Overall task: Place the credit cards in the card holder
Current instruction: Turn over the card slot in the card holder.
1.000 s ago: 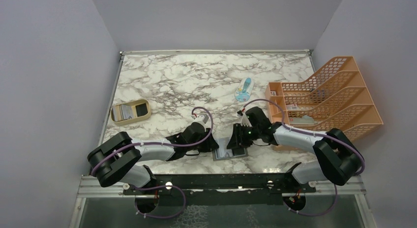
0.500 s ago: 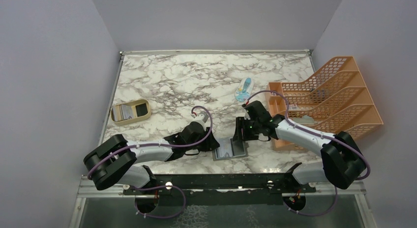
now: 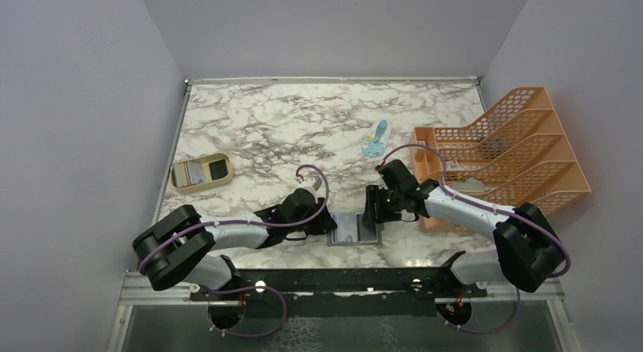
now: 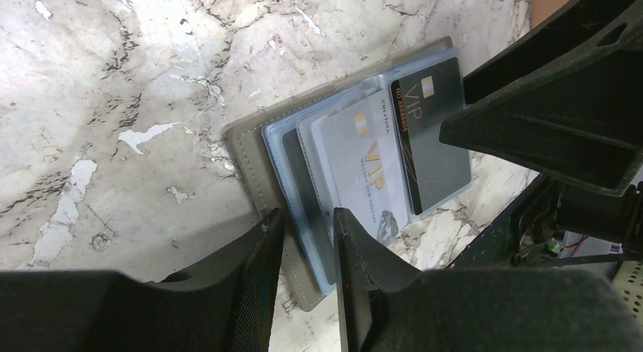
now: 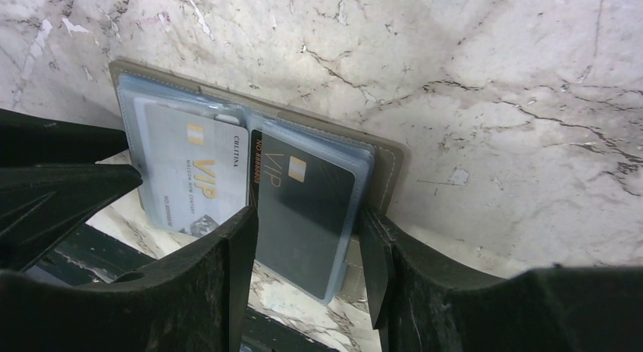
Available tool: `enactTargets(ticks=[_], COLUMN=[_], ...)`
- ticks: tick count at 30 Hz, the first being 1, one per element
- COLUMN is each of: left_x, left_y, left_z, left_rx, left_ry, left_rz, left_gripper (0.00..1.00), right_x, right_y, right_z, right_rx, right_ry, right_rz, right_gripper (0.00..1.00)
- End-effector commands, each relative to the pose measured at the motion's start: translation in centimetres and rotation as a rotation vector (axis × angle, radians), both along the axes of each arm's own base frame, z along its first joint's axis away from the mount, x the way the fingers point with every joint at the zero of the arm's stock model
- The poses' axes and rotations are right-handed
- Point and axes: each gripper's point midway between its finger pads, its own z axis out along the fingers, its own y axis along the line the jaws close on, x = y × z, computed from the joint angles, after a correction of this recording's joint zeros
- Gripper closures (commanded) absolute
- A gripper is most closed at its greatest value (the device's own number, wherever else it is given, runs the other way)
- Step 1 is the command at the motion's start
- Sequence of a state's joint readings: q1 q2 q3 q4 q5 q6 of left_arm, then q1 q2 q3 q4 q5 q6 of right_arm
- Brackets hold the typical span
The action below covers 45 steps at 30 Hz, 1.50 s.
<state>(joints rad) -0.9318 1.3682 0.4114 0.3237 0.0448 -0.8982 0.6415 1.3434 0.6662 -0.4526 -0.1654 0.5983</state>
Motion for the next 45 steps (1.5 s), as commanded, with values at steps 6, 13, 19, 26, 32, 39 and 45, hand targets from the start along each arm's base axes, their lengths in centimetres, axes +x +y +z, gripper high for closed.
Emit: enactTargets(ticks=[6, 13, 19, 26, 32, 39, 45], left_x=[-0.1, -0.2, -0.4, -0.5, -0.5, -0.6, -0.7], left_y=[-0.3, -0.2, -0.3, -0.2, -0.1, 0.0, 0.0], left_z=[-0.6, -0.7, -1.0, -1.0, -1.0, -0.9, -0.9], left_rx=[0.016, 0.015, 0.017, 0.013, 0.012, 0.01, 0.009], left_ry=[0.002, 0.013, 0.026, 0.032, 0.033, 0.031, 0.031], left_rz=[-0.019, -0.011, -0.009, -0.007, -0.005, -0.005, -0.008], left_gripper=[0.69, 0.7, 0.71, 0.71, 0.71, 0.71, 0.71], right_x=[-0.5, 0.2, 0.1, -0.3, -0.6, -1.1, -1.3], right_y=[2.6, 2.9, 3.4, 4.2, 4.5, 5.5, 5.7], right_z=[1.0, 3.1, 3.8, 5.1, 5.1, 5.4, 5.0], right_rx=[0.153, 0.18, 0.204, 0.265, 0.301, 0.383, 0.409], right_ry=[0.004, -0.039, -0.035, -0.043, -0.045, -0.039, -0.027], right_rz=[0.041, 0.04, 0.056, 0.082, 0.088, 0.112, 0.109], right_gripper=[0.49, 0.49, 0.5, 0.5, 0.5, 0.6, 0.75])
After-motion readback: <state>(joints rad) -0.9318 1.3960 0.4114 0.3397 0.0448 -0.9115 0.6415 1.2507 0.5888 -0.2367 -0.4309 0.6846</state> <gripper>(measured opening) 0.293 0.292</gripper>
